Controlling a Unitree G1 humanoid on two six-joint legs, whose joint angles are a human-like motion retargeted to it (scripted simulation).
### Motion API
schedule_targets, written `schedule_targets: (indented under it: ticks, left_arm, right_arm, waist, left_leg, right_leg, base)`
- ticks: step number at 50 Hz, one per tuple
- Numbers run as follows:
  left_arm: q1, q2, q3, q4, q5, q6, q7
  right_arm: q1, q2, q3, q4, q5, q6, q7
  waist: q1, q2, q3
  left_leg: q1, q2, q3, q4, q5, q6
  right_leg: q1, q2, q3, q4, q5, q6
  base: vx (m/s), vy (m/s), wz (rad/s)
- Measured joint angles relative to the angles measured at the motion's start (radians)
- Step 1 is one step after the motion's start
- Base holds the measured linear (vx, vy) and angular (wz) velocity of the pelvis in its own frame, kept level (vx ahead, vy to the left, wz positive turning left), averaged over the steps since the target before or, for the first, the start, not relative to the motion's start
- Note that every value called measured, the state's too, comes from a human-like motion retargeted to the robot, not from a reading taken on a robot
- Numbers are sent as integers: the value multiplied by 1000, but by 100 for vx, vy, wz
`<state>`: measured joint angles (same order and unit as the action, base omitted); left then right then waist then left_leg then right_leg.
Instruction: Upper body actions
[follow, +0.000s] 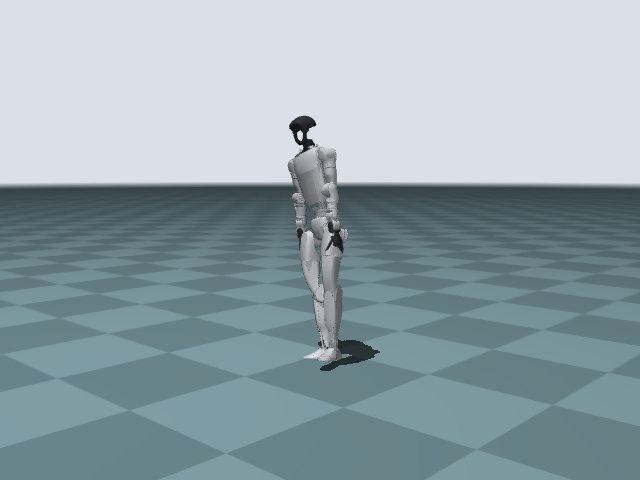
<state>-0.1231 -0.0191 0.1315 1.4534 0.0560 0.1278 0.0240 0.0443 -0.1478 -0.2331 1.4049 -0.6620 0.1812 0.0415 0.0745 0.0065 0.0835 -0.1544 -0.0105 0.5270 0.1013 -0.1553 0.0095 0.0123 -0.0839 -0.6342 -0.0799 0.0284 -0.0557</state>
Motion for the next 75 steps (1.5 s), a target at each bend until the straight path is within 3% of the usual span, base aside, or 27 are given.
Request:
schedule_targets:
  ticks: [5,8,10,13,22,32,42,60,75]
  left_arm:
    - [24,10,17,63,-33,-9,56]
    - [42,31,70,116,-62,7,77]
    - [60,49,105,148,-91,13,82]
    - [89,71,152,193,-131,26,80]
    - [139,80,223,193,-152,28,76]
    - [156,53,247,160,-146,26,60]
    - [115,62,213,112,-138,26,56]
    - [83,45,152,67,-105,11,46]
    - [103,53,142,99,-93,13,45]
  right_arm:
    - [29,17,-50,19,47,13,-18]
    - [33,25,-43,35,50,21,-19]
    - [32,32,-34,43,40,28,-19]
    - [33,41,-27,38,23,32,-16]
    - [19,56,-9,4,30,3,7]
    - [-3,55,47,-20,15,-3,12]
    - [-22,69,96,-73,-37,-34,22]
    - [21,23,12,54,64,4,-4]
    - [19,38,40,1,55,-15,13]
  waist:
    - [-42,-9,-48]
    - [-56,-24,-77]
    - [-61,-23,-91]
    - [-67,-17,-112]
    - [42,-53,-105]
    - [42,-44,-126]
    - [35,-56,-112]
    - [-12,-42,-112]
    - [-35,-36,-116]
  left_leg:
    - [47,78,365,16,-9,-32]
    - [82,106,474,27,23,-21]
    - [97,123,477,20,57,-55]
    - [101,92,463,-42,136,-48]
    - [89,11,306,-81,112,-22]
    - [96,-12,277,-92,83,-14]
    - [104,-23,292,-107,68,-19]
    - [130,-8,346,-116,63,-36]
    - [152,13,401,-120,65,-45]
  right_leg:
    - [33,-26,-255,-2,-51,34]
    - [57,-34,-376,1,-77,61]
    - [79,-24,-435,9,-95,77]
    - [113,-6,-488,21,-120,100]
    - [205,-24,-574,41,-122,145]
    - [226,-14,-496,47,-95,72]
    - [223,-29,-503,28,-26,119]
    - [196,-29,-435,22,5,120]
    - [164,-30,-354,27,16,114]
  base:
    - [-29,3,269]
    - [-17,4,202]
    - [-12,12,157]
    - [-5,15,135]
    - [-8,20,60]
    - [-1,18,47]
    - [2,2,-19]
    - [5,-3,-23]
    - [2,-5,-25]
